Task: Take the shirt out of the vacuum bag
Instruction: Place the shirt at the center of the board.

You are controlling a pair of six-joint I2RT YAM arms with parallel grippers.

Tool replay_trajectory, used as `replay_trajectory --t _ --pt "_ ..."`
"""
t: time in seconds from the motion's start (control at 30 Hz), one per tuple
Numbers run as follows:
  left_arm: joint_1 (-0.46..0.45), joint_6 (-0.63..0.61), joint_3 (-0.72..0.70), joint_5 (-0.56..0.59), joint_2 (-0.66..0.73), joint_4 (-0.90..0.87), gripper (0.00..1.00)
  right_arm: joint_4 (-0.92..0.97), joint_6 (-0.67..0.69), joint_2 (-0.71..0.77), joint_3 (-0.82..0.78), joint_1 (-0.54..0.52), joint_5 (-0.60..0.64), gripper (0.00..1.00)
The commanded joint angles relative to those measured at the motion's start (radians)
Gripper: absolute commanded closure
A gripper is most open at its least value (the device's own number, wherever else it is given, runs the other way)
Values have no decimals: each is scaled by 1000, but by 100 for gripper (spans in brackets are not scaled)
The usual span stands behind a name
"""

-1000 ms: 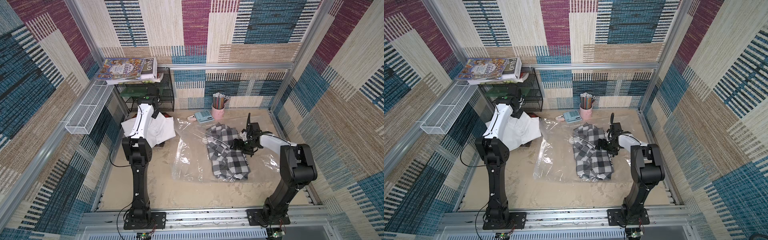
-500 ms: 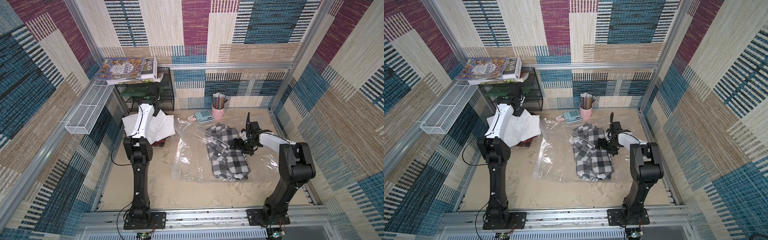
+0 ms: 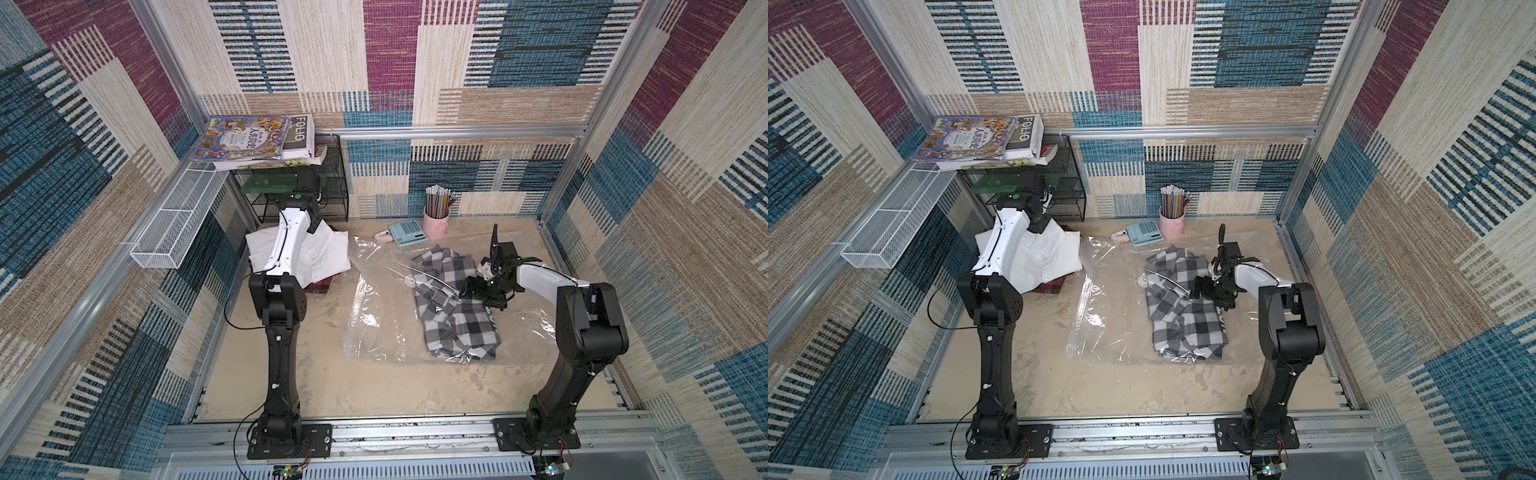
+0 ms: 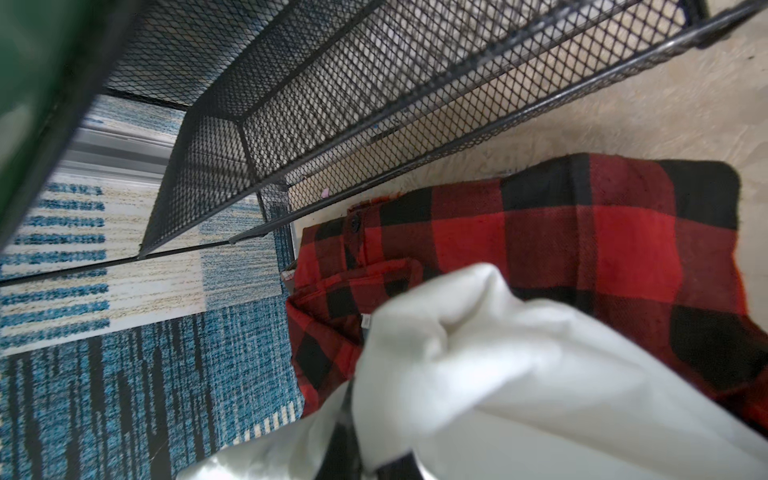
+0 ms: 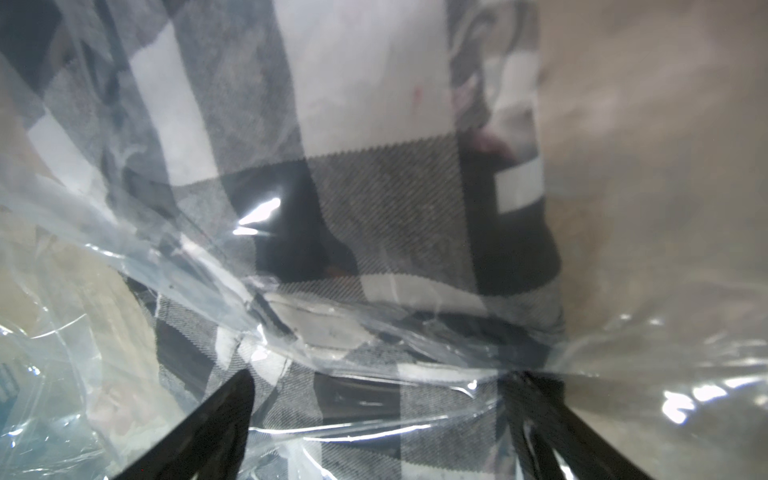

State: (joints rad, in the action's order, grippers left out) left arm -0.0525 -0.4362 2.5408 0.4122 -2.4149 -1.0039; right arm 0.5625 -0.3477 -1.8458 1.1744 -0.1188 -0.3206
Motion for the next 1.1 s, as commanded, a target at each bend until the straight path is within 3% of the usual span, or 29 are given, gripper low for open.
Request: replay_trajectory --t 0.0,0.2,0.37,0.63,0.83,0.97,1.07 --pt "0 26 -14 -11 -42 179 100 -14 21 -23 -12 -8 15 4" --pt "-10 70 2 -13 -24 179 83 -15 19 -13 -14 -19 13 4" --pt "-32 100 -14 -21 36 178 59 -17 15 -6 -13 -29 9 4" --pt "-38 155 -59 -11 56 136 54 -23 14 6 -26 -41 5 4" --pt "-37 280 -232 -51 206 132 46 -31 16 13 -41 -42 -8 4" --pt "-38 369 -385 -137 324 133 30 -38 16 13 -41 -45 -18 4" --pt "-37 457 -531 -208 425 133 28 -40 16 8 -42 -50 -24 4"
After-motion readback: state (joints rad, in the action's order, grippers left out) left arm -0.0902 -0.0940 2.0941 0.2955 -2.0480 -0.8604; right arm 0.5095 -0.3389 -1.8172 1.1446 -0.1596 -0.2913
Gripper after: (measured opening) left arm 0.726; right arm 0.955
